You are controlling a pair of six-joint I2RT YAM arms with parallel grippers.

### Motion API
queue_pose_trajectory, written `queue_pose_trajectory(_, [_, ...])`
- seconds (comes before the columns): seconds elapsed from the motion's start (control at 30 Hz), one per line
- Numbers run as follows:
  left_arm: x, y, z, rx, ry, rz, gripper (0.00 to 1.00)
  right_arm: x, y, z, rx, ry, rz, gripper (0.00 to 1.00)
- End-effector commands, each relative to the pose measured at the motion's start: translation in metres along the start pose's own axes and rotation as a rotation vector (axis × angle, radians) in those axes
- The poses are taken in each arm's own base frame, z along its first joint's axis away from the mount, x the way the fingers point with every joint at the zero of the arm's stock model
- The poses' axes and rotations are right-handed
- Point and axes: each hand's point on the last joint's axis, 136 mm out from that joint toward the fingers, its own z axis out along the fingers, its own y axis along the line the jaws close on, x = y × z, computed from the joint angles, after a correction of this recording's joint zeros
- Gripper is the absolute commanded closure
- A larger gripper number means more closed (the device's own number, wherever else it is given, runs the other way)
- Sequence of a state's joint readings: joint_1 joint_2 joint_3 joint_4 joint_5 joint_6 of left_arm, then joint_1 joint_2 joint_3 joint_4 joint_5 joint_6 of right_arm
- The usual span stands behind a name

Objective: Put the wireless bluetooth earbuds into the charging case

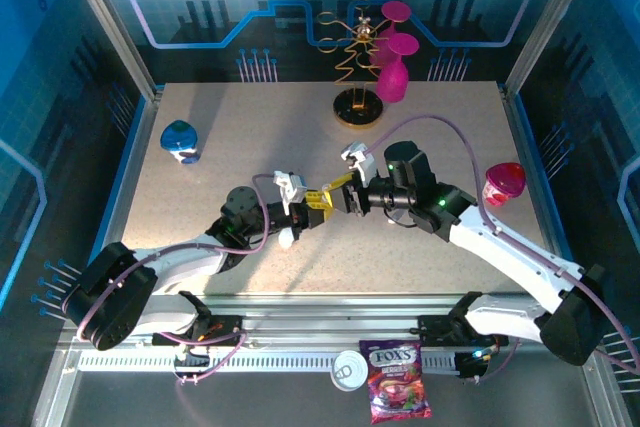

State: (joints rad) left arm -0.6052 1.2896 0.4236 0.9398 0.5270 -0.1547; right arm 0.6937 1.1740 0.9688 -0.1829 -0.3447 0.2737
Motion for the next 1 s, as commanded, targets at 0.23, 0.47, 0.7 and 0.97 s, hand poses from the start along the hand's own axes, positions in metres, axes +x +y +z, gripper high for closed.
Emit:
queue_pose_trajectory(0.23, [-0.024, -0.005, 0.0, 0.011, -0.064, 0.067, 0.95, -0.007, 0.006, -0.006, -0.007, -0.019, 0.01, 0.65])
queue_pose_trajectory(0.47, [-0.023, -0.006, -0.002, 0.012, -0.069, 0.074, 0.95, -0.013, -0.002, -0.015, 0.022, -0.071, 0.045, 0.66])
queue_pose_trajectory(0.7, [-0.025, -0.007, -0.003, 0.014, -0.073, 0.074, 0.95, 0.0, -0.008, -0.008, 0.02, -0.02, 0.081, 0.64])
queue_pose_trajectory(0.97, [-0.025, -0.007, -0.004, 0.008, -0.074, 0.079, 0.95, 0.011, -0.012, -0.01, 0.046, 0.0, 0.095, 0.63])
